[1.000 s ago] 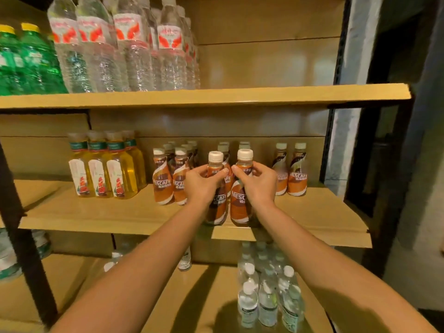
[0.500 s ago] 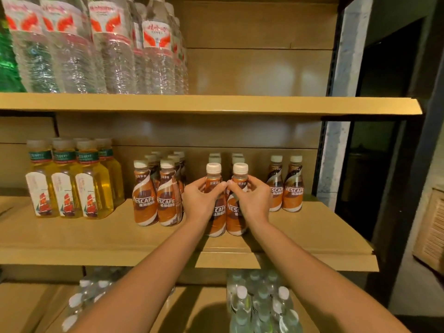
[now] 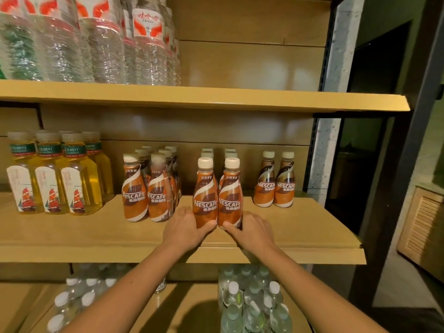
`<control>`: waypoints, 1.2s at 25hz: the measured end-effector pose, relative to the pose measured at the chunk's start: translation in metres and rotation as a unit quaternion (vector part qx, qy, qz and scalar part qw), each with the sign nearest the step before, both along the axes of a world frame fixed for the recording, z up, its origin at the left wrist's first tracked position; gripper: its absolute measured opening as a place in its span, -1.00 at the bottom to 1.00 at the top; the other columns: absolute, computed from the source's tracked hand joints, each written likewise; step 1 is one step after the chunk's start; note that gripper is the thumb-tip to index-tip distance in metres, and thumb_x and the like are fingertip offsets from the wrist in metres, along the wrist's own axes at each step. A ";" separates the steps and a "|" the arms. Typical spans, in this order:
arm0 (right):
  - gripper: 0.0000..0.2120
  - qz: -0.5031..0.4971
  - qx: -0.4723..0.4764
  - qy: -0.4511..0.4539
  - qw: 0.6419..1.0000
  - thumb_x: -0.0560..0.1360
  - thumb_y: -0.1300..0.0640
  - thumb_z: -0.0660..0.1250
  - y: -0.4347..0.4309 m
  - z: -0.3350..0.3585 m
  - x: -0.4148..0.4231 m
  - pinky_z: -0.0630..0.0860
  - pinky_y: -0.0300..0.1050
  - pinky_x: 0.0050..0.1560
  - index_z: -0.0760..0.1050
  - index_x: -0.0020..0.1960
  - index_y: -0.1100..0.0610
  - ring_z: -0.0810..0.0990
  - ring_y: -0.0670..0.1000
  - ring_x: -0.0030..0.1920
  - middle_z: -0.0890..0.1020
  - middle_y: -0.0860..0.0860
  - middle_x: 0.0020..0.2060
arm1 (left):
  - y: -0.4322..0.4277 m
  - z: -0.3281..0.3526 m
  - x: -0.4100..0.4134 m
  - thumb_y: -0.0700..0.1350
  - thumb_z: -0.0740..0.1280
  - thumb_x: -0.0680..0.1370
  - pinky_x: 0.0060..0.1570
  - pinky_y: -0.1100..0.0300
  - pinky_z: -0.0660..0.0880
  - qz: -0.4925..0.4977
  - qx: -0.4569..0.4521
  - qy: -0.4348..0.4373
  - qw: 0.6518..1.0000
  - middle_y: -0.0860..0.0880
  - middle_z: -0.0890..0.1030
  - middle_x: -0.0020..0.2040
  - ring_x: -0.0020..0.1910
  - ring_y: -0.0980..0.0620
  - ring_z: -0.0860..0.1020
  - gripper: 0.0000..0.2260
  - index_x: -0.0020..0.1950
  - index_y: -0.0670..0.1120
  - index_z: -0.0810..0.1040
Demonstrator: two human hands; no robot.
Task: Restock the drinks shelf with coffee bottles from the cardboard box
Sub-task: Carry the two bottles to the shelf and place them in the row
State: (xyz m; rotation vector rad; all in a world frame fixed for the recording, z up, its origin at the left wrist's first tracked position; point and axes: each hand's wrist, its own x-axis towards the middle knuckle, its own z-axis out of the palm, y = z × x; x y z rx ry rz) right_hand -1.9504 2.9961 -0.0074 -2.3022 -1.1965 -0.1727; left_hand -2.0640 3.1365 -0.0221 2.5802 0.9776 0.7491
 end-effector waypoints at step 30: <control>-0.22 -0.028 -0.044 0.027 0.998 0.50 -0.28 0.16 -0.006 0.020 0.008 0.27 0.07 0.42 0.11 0.49 0.24 0.28 0.16 0.44 0.30 0.19 0.44 | -0.024 0.031 -0.008 0.37 0.25 0.39 0.30 -0.02 0.39 -0.022 -0.073 -0.055 0.996 -0.06 0.42 0.34 0.31 -0.08 0.41 -0.29 0.38 -0.05 0.29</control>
